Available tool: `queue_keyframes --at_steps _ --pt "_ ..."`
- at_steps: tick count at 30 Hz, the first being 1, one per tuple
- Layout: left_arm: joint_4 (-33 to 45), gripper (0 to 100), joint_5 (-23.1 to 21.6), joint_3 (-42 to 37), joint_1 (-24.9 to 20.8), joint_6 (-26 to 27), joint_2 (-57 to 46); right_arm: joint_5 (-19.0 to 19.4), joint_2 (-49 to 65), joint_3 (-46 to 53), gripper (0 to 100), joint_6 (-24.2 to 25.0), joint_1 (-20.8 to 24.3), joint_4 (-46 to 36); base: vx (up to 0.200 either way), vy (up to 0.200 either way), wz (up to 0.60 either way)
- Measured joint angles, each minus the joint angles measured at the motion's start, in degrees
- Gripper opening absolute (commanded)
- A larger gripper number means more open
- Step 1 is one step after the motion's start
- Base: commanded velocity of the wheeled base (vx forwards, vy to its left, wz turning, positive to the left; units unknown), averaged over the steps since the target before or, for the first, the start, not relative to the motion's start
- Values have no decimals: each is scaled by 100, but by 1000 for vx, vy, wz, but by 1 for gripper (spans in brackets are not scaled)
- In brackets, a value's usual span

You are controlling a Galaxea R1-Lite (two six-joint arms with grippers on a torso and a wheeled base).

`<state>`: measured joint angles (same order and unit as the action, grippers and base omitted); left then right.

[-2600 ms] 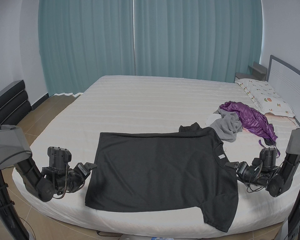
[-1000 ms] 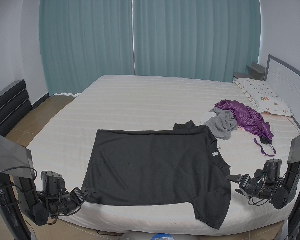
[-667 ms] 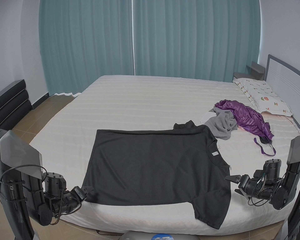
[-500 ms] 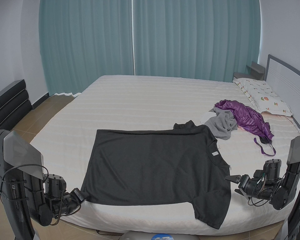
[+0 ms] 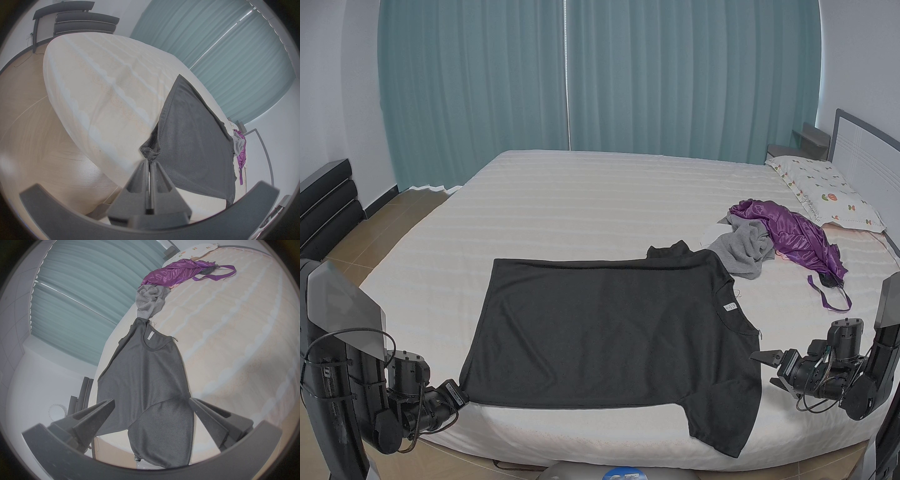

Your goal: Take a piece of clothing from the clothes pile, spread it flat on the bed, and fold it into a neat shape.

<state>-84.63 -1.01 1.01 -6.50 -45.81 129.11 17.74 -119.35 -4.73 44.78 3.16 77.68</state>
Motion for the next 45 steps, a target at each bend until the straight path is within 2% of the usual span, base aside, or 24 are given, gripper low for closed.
queue_keyframes --at_steps 10,11,24,30,38,45 --pt "38 0 12 0 17 22 18 -4 -15 13 100 -22 0 0 0 0 0" --pt "35 100 15 0 17 22 20 -4 -15 13 100 -22 0 0 0 0 0" --pt "0 100 -210 0 27 -46 0 7 -22 18 100 -22 9 -9 0 0 0" --pt "0 100 -627 22 22 -66 5 24 -26 24 100 -22 11 -9 0 0 0" --pt "-2 100 -690 479 90 -178 96 84 -22 57 100 -22 50 -4 0 0 0" --pt "-4 100 -703 542 187 -180 135 87 -22 62 100 -22 59 -2 0 0 0"
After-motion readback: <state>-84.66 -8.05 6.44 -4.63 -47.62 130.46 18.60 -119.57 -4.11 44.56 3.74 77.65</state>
